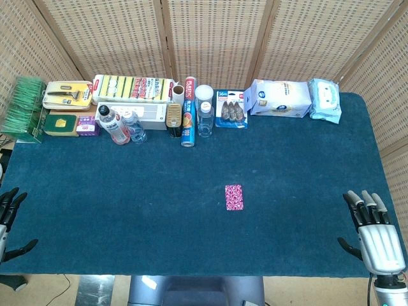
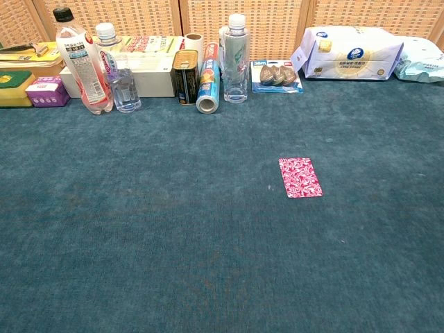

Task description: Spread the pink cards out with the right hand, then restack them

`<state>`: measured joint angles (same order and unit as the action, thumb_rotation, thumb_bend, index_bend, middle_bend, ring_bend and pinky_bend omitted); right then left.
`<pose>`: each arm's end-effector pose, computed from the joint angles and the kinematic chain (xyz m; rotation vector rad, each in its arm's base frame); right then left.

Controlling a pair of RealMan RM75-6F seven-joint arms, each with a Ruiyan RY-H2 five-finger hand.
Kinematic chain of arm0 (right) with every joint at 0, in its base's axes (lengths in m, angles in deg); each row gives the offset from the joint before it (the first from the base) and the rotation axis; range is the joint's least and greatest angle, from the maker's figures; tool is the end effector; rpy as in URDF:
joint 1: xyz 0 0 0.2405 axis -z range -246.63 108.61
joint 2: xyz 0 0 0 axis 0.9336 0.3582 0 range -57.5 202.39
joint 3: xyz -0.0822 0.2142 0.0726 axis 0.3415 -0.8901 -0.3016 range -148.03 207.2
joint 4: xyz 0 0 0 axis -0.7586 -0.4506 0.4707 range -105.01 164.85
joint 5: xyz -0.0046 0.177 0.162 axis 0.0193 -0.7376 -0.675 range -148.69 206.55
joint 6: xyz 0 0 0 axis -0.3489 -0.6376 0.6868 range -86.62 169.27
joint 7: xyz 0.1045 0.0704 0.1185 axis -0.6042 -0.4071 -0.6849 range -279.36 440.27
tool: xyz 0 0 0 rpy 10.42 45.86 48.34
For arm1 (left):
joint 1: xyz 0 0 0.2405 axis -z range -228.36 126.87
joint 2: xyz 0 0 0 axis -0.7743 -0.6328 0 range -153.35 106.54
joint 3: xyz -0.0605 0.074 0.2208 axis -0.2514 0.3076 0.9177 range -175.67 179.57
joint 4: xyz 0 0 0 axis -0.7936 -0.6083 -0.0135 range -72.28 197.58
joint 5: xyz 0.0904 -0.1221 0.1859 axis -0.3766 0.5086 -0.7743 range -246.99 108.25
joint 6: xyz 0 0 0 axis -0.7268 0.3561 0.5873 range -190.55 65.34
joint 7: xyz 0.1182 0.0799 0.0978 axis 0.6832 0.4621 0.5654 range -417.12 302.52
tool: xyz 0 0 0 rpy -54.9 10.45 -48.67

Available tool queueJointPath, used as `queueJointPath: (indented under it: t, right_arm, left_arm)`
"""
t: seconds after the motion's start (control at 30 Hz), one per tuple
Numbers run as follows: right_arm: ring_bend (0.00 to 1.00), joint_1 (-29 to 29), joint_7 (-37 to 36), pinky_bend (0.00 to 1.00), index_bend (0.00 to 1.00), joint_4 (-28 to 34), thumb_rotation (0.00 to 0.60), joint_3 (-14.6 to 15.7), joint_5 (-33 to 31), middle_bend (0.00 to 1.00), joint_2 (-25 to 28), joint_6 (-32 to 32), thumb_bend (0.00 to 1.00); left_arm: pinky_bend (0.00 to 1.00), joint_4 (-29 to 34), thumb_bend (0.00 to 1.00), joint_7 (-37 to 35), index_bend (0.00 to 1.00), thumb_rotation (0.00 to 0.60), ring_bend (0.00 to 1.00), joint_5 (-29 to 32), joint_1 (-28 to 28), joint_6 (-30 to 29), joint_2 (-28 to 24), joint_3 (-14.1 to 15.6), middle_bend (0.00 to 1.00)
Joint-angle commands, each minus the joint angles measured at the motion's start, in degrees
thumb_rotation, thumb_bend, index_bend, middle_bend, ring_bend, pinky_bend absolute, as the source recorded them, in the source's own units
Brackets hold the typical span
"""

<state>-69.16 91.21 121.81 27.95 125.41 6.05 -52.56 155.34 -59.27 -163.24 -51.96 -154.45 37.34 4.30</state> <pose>-0.2844 -0.1786 0.1222 1.4504 -0.6639 0.9075 -0.3111 0.1561 0.1371 -1.4316 -0.8893 -0.9024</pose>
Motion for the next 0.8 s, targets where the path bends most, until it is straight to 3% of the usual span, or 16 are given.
queueJointPath:
  t: [0.03, 0.37, 0.57, 0.8]
  right_arm:
    - [0.0, 0.0, -0.4, 0.0, 0.03, -0.2, 0.6, 0.0, 0.2, 0.13, 0.0, -0.2, 0.0]
    - [0.0, -1.3, -3.3, 0.0, 0.03, -0.1, 0.6, 0.8, 1.3, 0.14, -0.2, 1.9, 0.0]
    - [0.0, -7.9, -5.2, 0.0, 0.02, 2.7, 0.6, 0.4, 3.6, 0.15, 0.9, 10.8, 0.0]
    - [0.0, -17.0, -3.1, 0.0, 0.02, 12.6, 0.6, -1.0, 2.7, 0.16, 2.5, 24.9, 0.0]
  left_arm:
    - [0.0, 0.0, 0.05, -0.2, 0.0, 0.6, 0.0, 0.0, 0.0, -0.1, 0.0, 0.0, 0.0]
    - [0.0, 0.1, 0.05, -0.8, 0.0, 0.6, 0.0, 0.0, -0.3, -0.7, -0.3, -0.1, 0.0]
    - [0.0, 0.3, 0.05, -1.6, 0.0, 0.6, 0.0, -0.3, 0.0, 0.0, -0.8, 0.2, 0.0]
    - [0.0, 1.0, 0.05, -2.4, 0.0, 0.6, 0.0, -0.1, 0.9, 1.8, -1.8, 0.3, 0.0]
